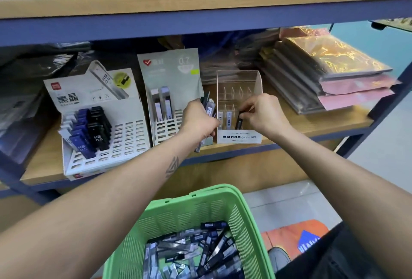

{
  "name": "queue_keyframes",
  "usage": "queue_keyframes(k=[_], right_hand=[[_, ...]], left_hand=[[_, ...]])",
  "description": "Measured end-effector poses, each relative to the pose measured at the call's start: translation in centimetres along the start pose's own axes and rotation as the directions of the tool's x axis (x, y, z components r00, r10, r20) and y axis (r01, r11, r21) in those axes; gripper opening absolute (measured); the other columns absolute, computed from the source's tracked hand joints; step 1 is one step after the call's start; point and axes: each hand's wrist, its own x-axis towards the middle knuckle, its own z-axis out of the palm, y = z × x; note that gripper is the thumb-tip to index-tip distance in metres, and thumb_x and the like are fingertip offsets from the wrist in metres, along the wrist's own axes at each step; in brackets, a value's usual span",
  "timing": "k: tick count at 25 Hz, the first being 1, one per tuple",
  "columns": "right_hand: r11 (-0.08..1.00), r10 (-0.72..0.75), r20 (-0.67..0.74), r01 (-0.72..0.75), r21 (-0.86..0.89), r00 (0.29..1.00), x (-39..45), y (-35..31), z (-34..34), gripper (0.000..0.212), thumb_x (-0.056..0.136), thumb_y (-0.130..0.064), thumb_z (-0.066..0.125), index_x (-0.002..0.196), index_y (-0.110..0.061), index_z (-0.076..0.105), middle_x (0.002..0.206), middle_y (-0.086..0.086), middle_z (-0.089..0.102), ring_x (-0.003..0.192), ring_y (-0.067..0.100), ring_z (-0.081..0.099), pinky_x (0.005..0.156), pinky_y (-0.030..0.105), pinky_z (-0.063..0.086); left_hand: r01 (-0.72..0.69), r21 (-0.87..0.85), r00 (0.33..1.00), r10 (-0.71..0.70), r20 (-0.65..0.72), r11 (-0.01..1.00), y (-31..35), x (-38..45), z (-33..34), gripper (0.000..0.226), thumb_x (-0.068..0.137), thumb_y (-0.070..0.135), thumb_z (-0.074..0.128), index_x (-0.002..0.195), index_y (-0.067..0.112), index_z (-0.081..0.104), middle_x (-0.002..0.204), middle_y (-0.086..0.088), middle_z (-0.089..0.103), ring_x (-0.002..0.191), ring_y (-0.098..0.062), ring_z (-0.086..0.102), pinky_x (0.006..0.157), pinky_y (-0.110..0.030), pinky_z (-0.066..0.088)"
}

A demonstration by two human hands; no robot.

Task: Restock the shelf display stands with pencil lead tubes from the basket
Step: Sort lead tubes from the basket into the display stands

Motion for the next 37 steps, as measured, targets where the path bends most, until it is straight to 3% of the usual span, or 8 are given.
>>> queue_keyframes(k=[7, 13, 15, 18, 20, 24, 31, 37], right_hand=[[0.98, -0.129, -0.025, 0.124, -0.154, 0.991, -0.6, -0.2, 1.0, 0.023, 0.09, 0.0, 0.067, 0.109, -0.01, 0.076, 0.11, 0.009, 0.07, 0.097, 0.025, 0.068, 0.085, 0.038, 0.058], [0.991, -0.088, -0.07, 0.08, -0.111, 0.994, -0.8, -0.7, 0.2, 0.023, 0.09, 0.001, 0.063, 0.106, -0.011, 0.074, 0.101, 0.007, 0.074, 0.094, 0.023, 0.068, 0.082, 0.036, 0.057], [0.997, -0.039, -0.062, 0.043, 0.057, 0.997, -0.8, -1.7, 0.0, 0.021, 0.09, -0.002, 0.062, 0.1, -0.014, 0.075, 0.094, 0.001, 0.074, 0.087, 0.017, 0.068, 0.078, 0.028, 0.057], [0.828, 0.04, 0.163, -0.124, 0.547, 0.986, -1.1, -4.2, 0.3, 0.01, 0.09, -0.006, 0.069, 0.096, -0.011, 0.075, 0.076, 0.004, 0.073, 0.07, 0.015, 0.069, 0.064, 0.026, 0.058], [0.722, 0.01, 0.278, -0.199, 0.663, 0.961, -1.4, -5.4, 0.8, 0.006, 0.09, -0.011, 0.074, 0.096, -0.011, 0.076, 0.074, 0.005, 0.073, 0.069, 0.014, 0.068, 0.062, 0.025, 0.057], [0.613, 0.008, 0.37, -0.297, 0.732, 0.929, -1.3, -6.9, 1.8, 0.014, 0.085, -0.015, 0.08, 0.096, -0.007, 0.074, 0.079, 0.008, 0.075, 0.067, 0.013, 0.068, 0.058, 0.023, 0.052], [0.561, 0.054, 0.438, -0.391, 0.73, 0.897, -1.1, -8.3, 2.9, 0.018, 0.081, -0.01, 0.083, 0.092, -0.002, 0.071, 0.071, 0.007, 0.071, 0.056, 0.011, 0.064, 0.049, 0.02, 0.047], [0.365, -0.004, 0.514, -0.478, 0.799, 0.858, -1.0, -8.0, 2.4, 0.007, 0.086, -0.004, 0.075, 0.089, -0.003, 0.068, 0.082, 0.013, 0.073, 0.072, 0.019, 0.07, 0.065, 0.029, 0.058]], left_hand=[[0.001, 0.08, 1.0, 0.001, -0.014, 0.997, 0.3, 0.1, 0.6, 0.021, 0.082, 0.001, 0.072, 0.089, 0.013, 0.056, 0.076, -0.012, 0.069, 0.049, -0.017, 0.065, 0.039, -0.021, 0.043], [0.022, -0.151, 0.995, -0.007, 0.102, 0.988, -0.8, 0.0, -0.4, 0.02, 0.08, 0.004, 0.079, 0.078, 0.008, 0.059, 0.047, -0.005, 0.06, 0.042, -0.017, 0.057, 0.047, -0.027, 0.047], [0.053, -0.283, 0.984, -0.002, 0.177, 0.958, -1.3, -0.2, -1.5, 0.022, 0.078, 0.001, 0.08, 0.075, 0.007, 0.059, 0.051, -0.007, 0.06, 0.047, -0.02, 0.056, 0.046, -0.029, 0.044], [0.089, -0.412, 0.954, 0.041, 0.297, 0.907, -1.8, -0.6, -3.1, 0.02, 0.074, -0.003, 0.08, 0.075, 0.008, 0.064, 0.061, -0.011, 0.062, 0.05, -0.019, 0.056, 0.043, -0.026, 0.041], [0.097, -0.464, 0.933, 0.082, 0.35, 0.88, -2.1, -0.8, -4.0, 0.018, 0.074, -0.005, 0.078, 0.076, 0.009, 0.068, 0.065, -0.011, 0.064, 0.049, -0.016, 0.057, 0.041, -0.023, 0.04], [0.115, -0.493, 0.92, 0.094, 0.38, 0.862, -2.6, -1.2, -5.9, 0.016, 0.078, -0.008, 0.076, 0.083, 0.006, 0.069, 0.068, -0.013, 0.063, 0.048, -0.013, 0.057, 0.04, -0.02, 0.041], [0.123, -0.488, 0.905, 0.104, 0.413, 0.864, -3.5, -1.8, -6.9, 0.013, 0.081, -0.009, 0.075, 0.089, 0.001, 0.069, 0.072, -0.015, 0.065, 0.049, -0.015, 0.057, 0.041, -0.021, 0.043], [0.205, -0.543, 0.883, 0.085, 0.461, 0.815, -3.3, -1.7, -6.5, 0.026, 0.08, 0.002, 0.081, 0.1, -0.003, 0.066, 0.072, -0.012, 0.066, 0.054, -0.019, 0.061, 0.046, -0.023, 0.049]])
